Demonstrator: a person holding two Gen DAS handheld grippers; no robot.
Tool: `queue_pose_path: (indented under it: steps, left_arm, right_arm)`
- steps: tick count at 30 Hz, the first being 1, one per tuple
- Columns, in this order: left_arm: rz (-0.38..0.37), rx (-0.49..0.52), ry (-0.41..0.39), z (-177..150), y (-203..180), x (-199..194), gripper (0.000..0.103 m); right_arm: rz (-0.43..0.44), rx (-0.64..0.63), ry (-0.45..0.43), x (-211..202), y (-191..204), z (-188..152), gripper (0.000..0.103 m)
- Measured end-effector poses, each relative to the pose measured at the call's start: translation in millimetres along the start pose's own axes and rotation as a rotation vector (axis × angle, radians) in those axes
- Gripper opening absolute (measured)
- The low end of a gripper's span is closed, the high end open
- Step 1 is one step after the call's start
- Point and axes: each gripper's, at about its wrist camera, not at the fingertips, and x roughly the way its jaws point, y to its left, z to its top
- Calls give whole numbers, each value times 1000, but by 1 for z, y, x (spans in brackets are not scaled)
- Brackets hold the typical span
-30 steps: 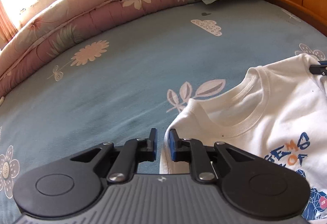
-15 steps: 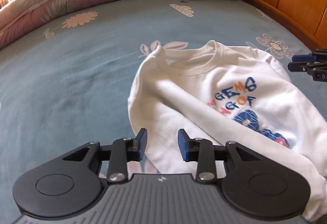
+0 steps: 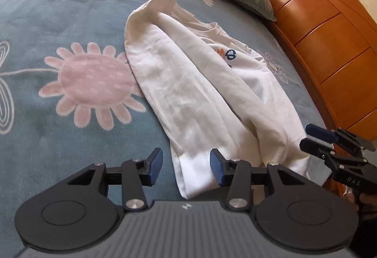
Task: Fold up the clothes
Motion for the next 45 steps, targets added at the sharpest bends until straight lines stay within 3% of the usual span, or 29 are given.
queue_pose_path:
  steps: [1, 5, 7, 11, 22, 24, 28, 30, 33, 35, 45]
  left_arm:
    - [-8, 2, -5, -5, -2, -3, 46]
    - [-59, 3, -57, -25, -9, -12, 71]
    - [-76, 4, -89, -34, -10, -11, 71]
    - [-34, 52, -123, -46, -15, 1, 71]
    - [-73, 205, -230, -56, -35, 3, 71]
    - [-72, 201, -225, -55, -31, 5, 67]
    - [-82, 196, -229, -56, -26, 8, 33]
    - [-96, 192, -227, -57, -24, 10, 30]
    - [-50, 211, -216, -56, -25, 13, 6]
    - [-27, 212, -222, -54, -25, 12, 2]
    - [134, 190, -289, -23, 13, -39, 1]
  right_arm:
    - [9, 10, 1, -4, 3, -4, 57]
    - [30, 51, 13, -15, 8, -22, 59]
    - [37, 67, 21, -19, 9, -30, 60]
    - [44, 89, 36, -23, 9, -42, 60]
    - [25, 102, 60, -28, 4, -53, 64]
    - [28, 98, 66, -26, 6, -54, 64]
    - [34, 86, 71, -24, 10, -53, 64]
    - [38, 85, 75, -23, 11, -53, 64]
    - [39, 83, 82, -21, 12, -53, 64]
    - [39, 82, 83, -20, 12, -52, 64]
    - [10, 76, 68, -24, 10, -47, 64]
